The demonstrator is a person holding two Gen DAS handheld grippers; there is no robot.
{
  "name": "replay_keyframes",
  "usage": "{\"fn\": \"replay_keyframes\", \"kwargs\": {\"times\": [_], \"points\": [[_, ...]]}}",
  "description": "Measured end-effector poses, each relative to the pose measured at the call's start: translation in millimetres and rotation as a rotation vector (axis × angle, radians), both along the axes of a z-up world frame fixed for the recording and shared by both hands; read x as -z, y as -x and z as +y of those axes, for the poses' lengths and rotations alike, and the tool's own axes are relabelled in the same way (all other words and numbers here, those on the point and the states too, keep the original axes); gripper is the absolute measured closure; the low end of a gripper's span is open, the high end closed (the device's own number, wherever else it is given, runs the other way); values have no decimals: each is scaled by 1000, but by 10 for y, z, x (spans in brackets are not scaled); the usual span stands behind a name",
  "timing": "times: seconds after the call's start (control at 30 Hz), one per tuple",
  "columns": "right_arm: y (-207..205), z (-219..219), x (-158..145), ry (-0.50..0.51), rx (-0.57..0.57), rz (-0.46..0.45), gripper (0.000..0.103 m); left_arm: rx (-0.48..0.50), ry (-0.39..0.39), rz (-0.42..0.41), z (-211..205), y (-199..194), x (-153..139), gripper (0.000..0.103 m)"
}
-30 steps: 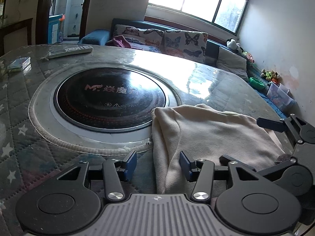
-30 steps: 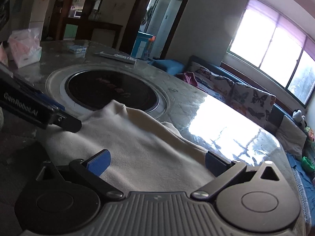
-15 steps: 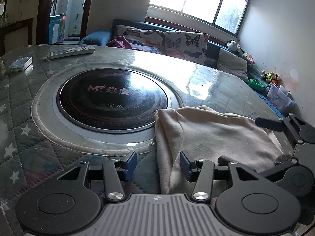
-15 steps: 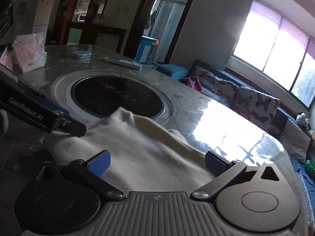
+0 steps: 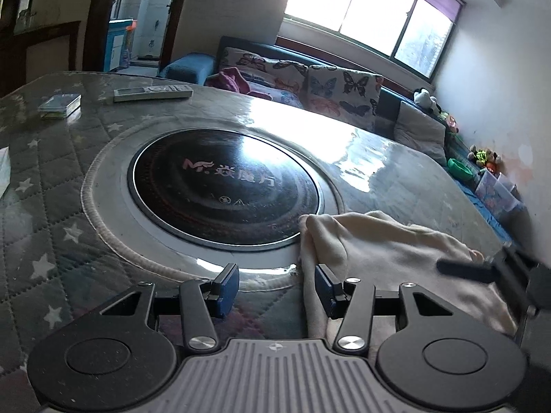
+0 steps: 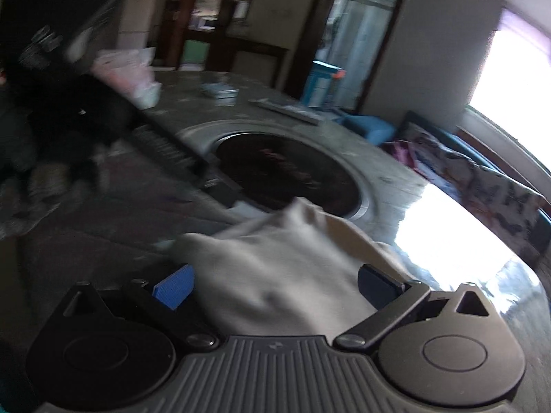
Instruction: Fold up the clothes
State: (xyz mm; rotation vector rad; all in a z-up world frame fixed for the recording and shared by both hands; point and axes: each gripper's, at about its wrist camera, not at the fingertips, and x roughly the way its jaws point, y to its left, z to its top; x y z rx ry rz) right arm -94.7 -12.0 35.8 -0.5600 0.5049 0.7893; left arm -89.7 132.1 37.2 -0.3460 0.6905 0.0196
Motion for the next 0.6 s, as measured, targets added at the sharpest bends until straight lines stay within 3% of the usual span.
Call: {"fn": "replay_keyframes", "kwargs": {"times": [0.1,0.23,0.3,0.37,0.47,0.6], "points": [[86,133,41,30,-65,7,16,-9,27,5,41,-9,-19,48],[148,276,121,75,-129,12,51,-18,73,14,92,-27,-36,47],[162,311,140,80,-139,6,54,-21,102,19,113,-40,-35,46],[149,328,129,82,-133,3,68,-24,137,28,124,-50,-33,46],[106,263,75,38,-113,21,84,-30,194,38,137,-73,-26,44],[22,103,-73,-61,-78,72,90,-44,296,65,141,-126,7,41]]}}
